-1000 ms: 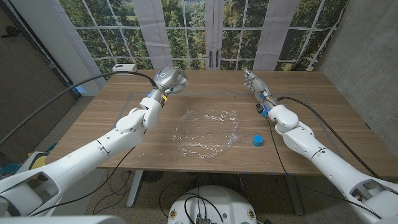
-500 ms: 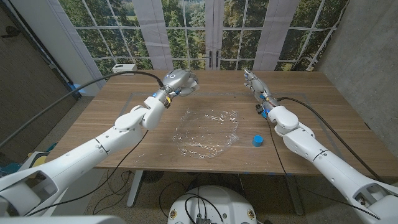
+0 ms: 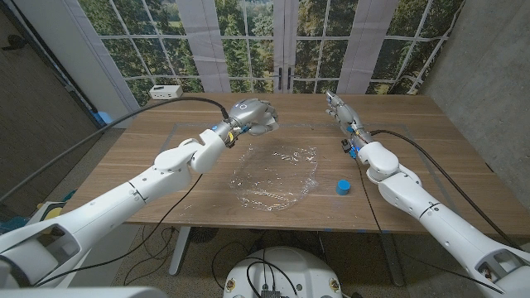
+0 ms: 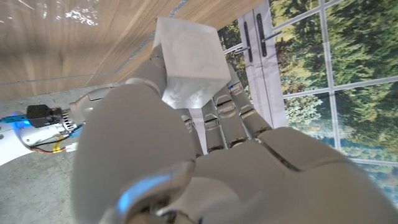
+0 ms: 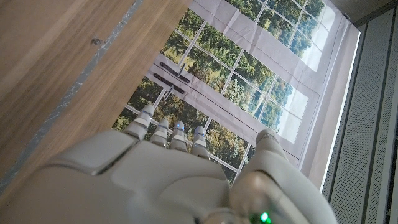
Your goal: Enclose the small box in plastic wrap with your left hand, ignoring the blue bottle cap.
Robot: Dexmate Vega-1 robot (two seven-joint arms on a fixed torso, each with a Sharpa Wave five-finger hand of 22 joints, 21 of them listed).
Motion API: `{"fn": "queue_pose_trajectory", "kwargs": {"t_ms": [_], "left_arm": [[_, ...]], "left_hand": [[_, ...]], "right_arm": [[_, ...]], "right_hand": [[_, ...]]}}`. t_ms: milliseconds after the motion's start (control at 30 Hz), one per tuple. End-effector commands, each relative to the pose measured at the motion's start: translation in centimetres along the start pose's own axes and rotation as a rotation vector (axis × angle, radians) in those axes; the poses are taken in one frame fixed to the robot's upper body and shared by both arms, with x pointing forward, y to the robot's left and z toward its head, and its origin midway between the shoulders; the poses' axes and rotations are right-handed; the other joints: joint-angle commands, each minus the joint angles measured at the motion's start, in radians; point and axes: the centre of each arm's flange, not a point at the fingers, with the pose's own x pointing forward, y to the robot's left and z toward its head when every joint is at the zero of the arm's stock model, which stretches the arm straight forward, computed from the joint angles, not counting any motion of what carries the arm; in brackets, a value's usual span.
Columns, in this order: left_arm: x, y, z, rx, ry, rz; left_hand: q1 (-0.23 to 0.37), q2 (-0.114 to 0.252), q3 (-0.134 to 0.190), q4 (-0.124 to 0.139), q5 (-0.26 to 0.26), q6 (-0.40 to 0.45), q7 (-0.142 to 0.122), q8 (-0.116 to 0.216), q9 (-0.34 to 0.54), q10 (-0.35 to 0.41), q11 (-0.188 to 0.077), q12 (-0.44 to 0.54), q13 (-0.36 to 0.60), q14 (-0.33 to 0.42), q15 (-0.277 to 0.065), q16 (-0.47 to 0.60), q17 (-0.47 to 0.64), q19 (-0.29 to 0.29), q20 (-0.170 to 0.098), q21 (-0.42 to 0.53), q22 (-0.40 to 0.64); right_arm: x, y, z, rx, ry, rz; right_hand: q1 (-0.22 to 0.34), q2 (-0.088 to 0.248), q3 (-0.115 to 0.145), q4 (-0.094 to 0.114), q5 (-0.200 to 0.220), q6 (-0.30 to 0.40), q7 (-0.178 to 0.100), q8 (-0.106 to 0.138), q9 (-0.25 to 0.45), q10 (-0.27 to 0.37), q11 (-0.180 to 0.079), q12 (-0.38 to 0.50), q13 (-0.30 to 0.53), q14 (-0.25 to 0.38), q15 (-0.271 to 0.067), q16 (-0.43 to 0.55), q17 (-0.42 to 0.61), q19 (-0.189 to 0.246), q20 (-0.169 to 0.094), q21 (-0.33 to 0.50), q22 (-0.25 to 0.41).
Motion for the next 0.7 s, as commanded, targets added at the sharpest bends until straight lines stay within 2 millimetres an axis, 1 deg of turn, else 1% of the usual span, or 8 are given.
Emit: {"fn": "queue_pose_trajectory", "kwargs": {"t_ms": [33, 167, 200, 267, 333, 700], "left_arm": [[0.6, -1.0, 2.2, -0.036, -0.112, -0.081], [0.7, -1.5, 2.6, -0.083, -0.131, -0.104], [0.7, -1.6, 2.7, -0.084, -0.140, -0.113], [0.7, -1.8, 3.1, -0.067, -0.149, -0.116], [0.7, -2.2, 3.3, -0.106, -0.156, -0.140], [0.4, -2.7, 4.4, -0.125, -0.193, -0.186]], "left_hand": [[0.067, 0.092, 0.031, 0.025, 0.006, 0.055, 0.018, 0.003, 0.002, 0.218, -0.214, 0.119, 0.219, 0.179, -0.273, -0.003, 0.050, -0.004, 0.002, 0.007, 0.000], [0.067, 0.091, 0.031, 0.024, 0.006, 0.056, 0.019, 0.003, 0.001, 0.221, -0.218, 0.117, 0.218, 0.181, -0.274, -0.006, 0.051, -0.004, 0.001, 0.009, -0.002], [0.067, 0.091, 0.031, 0.024, 0.007, 0.056, 0.017, 0.003, 0.000, 0.224, -0.213, 0.116, 0.217, 0.181, -0.274, -0.007, 0.051, -0.004, 0.001, 0.009, -0.003], [0.066, 0.091, 0.031, 0.023, 0.007, 0.059, 0.017, 0.003, -0.001, 0.223, -0.215, 0.114, 0.216, 0.182, -0.273, -0.008, 0.052, -0.006, 0.001, 0.010, -0.004], [0.066, 0.091, 0.031, 0.023, 0.007, 0.059, 0.018, 0.003, -0.001, 0.223, -0.216, 0.113, 0.217, 0.182, -0.273, -0.009, 0.052, -0.007, 0.002, 0.010, -0.005], [0.066, 0.090, 0.031, 0.021, 0.007, 0.060, 0.019, 0.001, -0.005, 0.225, -0.215, 0.107, 0.221, 0.185, -0.273, -0.015, 0.055, -0.009, 0.003, 0.015, -0.010]], "right_arm": [[-0.6, -0.1, 0.2, -0.004, -0.006, -0.012], [-0.8, -0.1, 0.2, 0.000, -0.007, -0.015], [-0.9, -0.1, 0.2, -0.001, -0.008, -0.014], [-1.0, -0.1, 0.2, -0.006, -0.004, -0.018], [-1.0, -0.1, 0.2, 0.000, -0.006, -0.020], [-1.6, 0.0, 0.2, -0.004, -0.010, -0.024]], "right_hand": [[-0.005, 0.005, 0.004, -0.004, 0.001, 0.005, -0.001, 0.006, 0.002, 0.006, -0.001, -0.001, 0.004, 0.007, -0.001, 0.006, 0.002, 0.002, 0.002, 0.004, 0.001], [-0.006, 0.005, 0.004, -0.005, 0.001, 0.006, -0.001, 0.006, 0.002, 0.006, -0.001, -0.001, 0.004, 0.006, -0.001, 0.006, 0.002, 0.003, 0.002, 0.004, 0.001], [-0.006, 0.005, 0.004, -0.005, 0.001, 0.005, -0.001, 0.006, 0.002, 0.006, -0.001, -0.001, 0.004, 0.006, -0.002, 0.006, 0.002, 0.003, 0.002, 0.004, 0.001], [-0.006, 0.005, 0.003, -0.005, 0.001, 0.005, -0.001, 0.006, 0.002, 0.006, -0.001, -0.001, 0.004, 0.007, -0.001, 0.006, 0.002, 0.002, 0.002, 0.004, 0.001], [-0.006, 0.005, 0.003, -0.005, 0.001, 0.006, -0.001, 0.006, 0.002, 0.006, -0.002, -0.001, 0.004, 0.007, -0.001, 0.006, 0.002, 0.001, 0.003, 0.003, 0.001], [-0.006, 0.005, 0.003, -0.006, 0.001, 0.006, -0.002, 0.005, 0.002, 0.006, -0.002, -0.002, 0.004, 0.007, -0.001, 0.005, 0.002, 0.000, 0.002, 0.003, 0.001]]}}
